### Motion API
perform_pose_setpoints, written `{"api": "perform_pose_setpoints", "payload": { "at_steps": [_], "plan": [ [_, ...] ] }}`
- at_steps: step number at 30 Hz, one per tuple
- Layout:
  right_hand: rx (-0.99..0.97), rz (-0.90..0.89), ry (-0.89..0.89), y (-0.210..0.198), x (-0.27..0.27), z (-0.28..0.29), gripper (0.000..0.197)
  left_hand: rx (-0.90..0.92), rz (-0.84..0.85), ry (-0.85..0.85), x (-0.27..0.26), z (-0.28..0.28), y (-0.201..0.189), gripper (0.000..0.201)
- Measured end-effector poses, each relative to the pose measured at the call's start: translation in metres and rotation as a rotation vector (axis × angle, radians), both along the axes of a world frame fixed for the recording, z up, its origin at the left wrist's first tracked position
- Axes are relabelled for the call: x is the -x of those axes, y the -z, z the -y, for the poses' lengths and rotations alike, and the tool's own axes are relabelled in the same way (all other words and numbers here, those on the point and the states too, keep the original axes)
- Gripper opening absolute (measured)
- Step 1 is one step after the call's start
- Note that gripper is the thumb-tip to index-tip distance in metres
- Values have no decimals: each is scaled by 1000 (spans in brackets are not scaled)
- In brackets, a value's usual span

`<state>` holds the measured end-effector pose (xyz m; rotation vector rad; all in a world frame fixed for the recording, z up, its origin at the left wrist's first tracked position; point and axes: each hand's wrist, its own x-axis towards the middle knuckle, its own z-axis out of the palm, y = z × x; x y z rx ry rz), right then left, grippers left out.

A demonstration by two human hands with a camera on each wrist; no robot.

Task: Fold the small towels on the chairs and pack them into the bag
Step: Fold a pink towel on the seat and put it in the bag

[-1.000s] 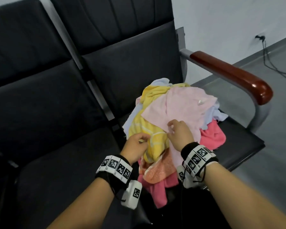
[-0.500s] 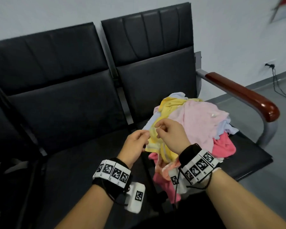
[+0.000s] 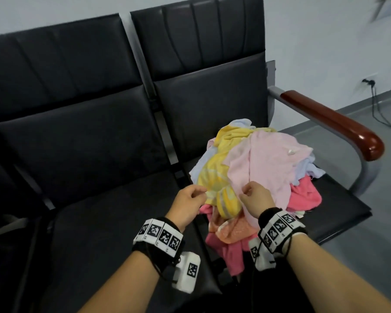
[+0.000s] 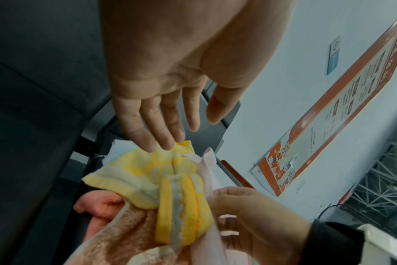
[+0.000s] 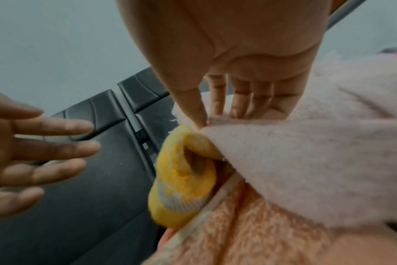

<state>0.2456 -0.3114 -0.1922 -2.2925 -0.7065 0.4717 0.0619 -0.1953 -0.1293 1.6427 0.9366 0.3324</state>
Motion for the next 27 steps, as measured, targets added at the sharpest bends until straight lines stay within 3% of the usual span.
{"api": "perform_pose_setpoints", "payload": {
  "at_steps": [1,4,7,11,13,15,22,27],
  "plan": [
    [4,19,3,-1,-2,-1,5,4,1,3,-5,0,2,20],
    [-46,47,-24,-8,-6,-1,7,-13,-2,11,-20,-1,5,15],
    [-282,-85,-75,-28,4,-1,14,46,10,25,-31,4,3,12],
    [-498,-351,-348,-68,46,-6,24,341,123,-13,-30,6,-9,35],
    [-486,-418,-473,-81,70,-10,22,544,212,-57,-18,4,-18,35],
    [-476,-458,-550,-89,92,-13,23,601,248,-74,-2,0,-27,25],
    [-443,-424,-702,-96,160,-30,18,409,422,-222,86,-20,-60,31],
    [-448,-297,-796,-126,203,-50,17,219,563,-332,175,-26,-79,25]
  ]
}}
